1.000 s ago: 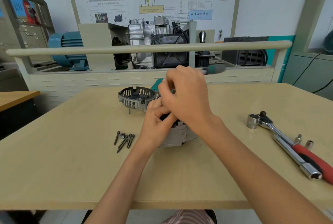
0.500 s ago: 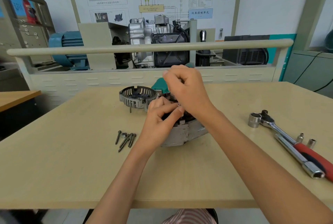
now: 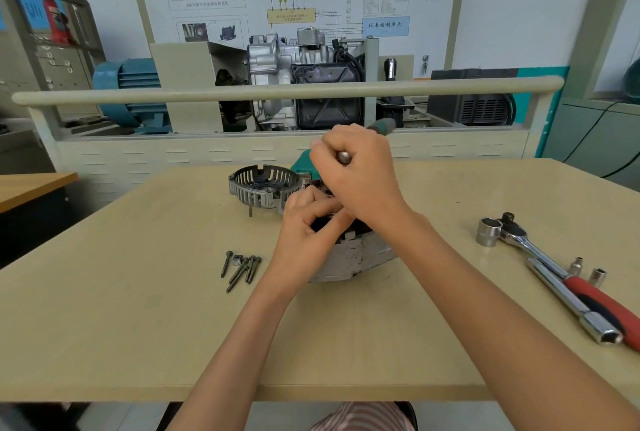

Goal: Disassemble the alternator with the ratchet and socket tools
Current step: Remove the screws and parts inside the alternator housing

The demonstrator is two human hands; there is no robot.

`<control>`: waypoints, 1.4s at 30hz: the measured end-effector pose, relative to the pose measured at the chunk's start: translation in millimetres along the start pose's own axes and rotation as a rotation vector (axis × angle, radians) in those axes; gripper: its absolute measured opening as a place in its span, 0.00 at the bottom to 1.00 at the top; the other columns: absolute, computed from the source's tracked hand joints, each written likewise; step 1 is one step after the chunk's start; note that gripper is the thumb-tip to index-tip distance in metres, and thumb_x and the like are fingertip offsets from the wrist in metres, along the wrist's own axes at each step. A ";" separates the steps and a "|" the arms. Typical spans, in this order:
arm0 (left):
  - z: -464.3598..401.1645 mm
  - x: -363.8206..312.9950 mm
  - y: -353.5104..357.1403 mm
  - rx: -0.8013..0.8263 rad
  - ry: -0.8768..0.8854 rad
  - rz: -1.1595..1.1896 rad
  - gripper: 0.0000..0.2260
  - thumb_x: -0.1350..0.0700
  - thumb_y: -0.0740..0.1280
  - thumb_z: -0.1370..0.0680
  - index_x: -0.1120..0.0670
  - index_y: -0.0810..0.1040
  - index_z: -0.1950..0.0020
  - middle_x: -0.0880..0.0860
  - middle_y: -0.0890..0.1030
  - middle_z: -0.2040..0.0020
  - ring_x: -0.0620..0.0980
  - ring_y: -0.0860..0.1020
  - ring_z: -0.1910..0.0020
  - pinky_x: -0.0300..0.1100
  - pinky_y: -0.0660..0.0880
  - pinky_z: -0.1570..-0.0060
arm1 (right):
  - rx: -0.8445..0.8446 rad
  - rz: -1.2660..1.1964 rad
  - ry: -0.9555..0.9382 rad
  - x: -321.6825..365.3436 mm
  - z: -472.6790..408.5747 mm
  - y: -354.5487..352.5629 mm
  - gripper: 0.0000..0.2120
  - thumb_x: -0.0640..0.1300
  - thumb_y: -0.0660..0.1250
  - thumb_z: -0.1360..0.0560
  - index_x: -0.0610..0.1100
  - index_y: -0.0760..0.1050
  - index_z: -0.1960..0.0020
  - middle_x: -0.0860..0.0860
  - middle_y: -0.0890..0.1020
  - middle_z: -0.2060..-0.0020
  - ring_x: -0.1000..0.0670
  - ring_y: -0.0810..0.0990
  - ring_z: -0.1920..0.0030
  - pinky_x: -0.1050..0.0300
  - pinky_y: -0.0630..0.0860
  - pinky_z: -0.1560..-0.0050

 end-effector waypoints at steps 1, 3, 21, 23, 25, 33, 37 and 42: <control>0.4 1.8 0.2 0.022 -0.009 -0.009 0.05 0.49 0.65 0.28 0.42 0.80 0.61 0.62 0.75 0.55 0.46 0.69 0.51 0.43 0.65 0.44 | -0.001 -0.084 0.014 -1.3 0.0 0.1 0.21 0.40 0.61 0.30 0.51 0.54 0.76 0.56 0.61 0.78 0.55 0.62 0.72 0.60 0.60 0.65; 1.1 3.3 -0.2 0.046 -0.009 -0.026 0.05 0.49 0.64 0.27 0.41 0.80 0.60 0.61 0.75 0.55 0.46 0.69 0.50 0.42 0.65 0.44 | 0.004 -0.129 0.025 -2.5 0.3 -0.6 0.21 0.39 0.61 0.29 0.50 0.55 0.76 0.56 0.61 0.78 0.56 0.62 0.71 0.60 0.61 0.65; 1.8 0.1 -0.7 0.047 -0.018 -0.013 0.05 0.48 0.65 0.28 0.42 0.80 0.59 0.61 0.76 0.54 0.47 0.69 0.49 0.44 0.65 0.43 | 0.019 -0.030 0.029 -1.2 -1.8 0.8 0.19 0.41 0.59 0.30 0.49 0.56 0.77 0.54 0.60 0.80 0.55 0.60 0.75 0.62 0.57 0.68; 1.8 0.6 -1.4 0.049 0.002 -0.031 0.05 0.49 0.64 0.27 0.42 0.80 0.59 0.61 0.75 0.56 0.48 0.69 0.50 0.45 0.66 0.44 | 0.008 -0.079 0.038 -2.9 -0.4 -0.6 0.18 0.40 0.59 0.29 0.45 0.59 0.76 0.54 0.61 0.79 0.55 0.61 0.74 0.60 0.59 0.67; 1.7 -0.1 -1.9 0.032 0.026 -0.025 0.06 0.50 0.65 0.27 0.42 0.80 0.62 0.62 0.76 0.57 0.48 0.70 0.51 0.45 0.66 0.45 | -0.014 0.055 -0.003 0.1 1.9 -1.2 0.17 0.41 0.60 0.28 0.43 0.61 0.74 0.53 0.63 0.77 0.52 0.64 0.72 0.58 0.61 0.65; 0.9 2.6 -0.6 -0.040 0.068 0.024 0.21 0.60 0.62 0.32 0.37 0.71 0.79 0.37 0.76 0.69 0.31 0.68 0.59 0.29 0.62 0.59 | -0.029 0.751 0.025 9.5 6.7 7.1 0.13 0.46 0.58 0.27 0.44 0.71 0.70 0.49 0.72 0.72 0.48 0.67 0.66 0.52 0.64 0.55; 0.5 2.5 -0.8 -0.003 -0.006 0.034 0.15 0.53 0.64 0.30 0.35 0.76 0.73 0.46 0.76 0.66 0.41 0.69 0.56 0.37 0.64 0.53 | -0.026 0.272 -0.012 9.7 1.2 4.3 0.20 0.43 0.59 0.30 0.50 0.54 0.77 0.54 0.61 0.80 0.52 0.62 0.73 0.59 0.58 0.60; 2.5 -0.2 -1.9 0.031 0.019 -0.001 0.11 0.51 0.64 0.28 0.40 0.78 0.68 0.57 0.77 0.58 0.35 0.68 0.54 0.35 0.64 0.47 | -0.047 0.087 -0.020 7.2 0.4 2.1 0.20 0.40 0.60 0.29 0.48 0.57 0.77 0.52 0.63 0.79 0.53 0.62 0.73 0.61 0.57 0.65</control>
Point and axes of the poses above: each hand's wrist, its own z-axis away from the middle knuckle, its own y-axis out of the palm, x = y × z, the point moved 6 cm from there along -z, towards the middle knuckle
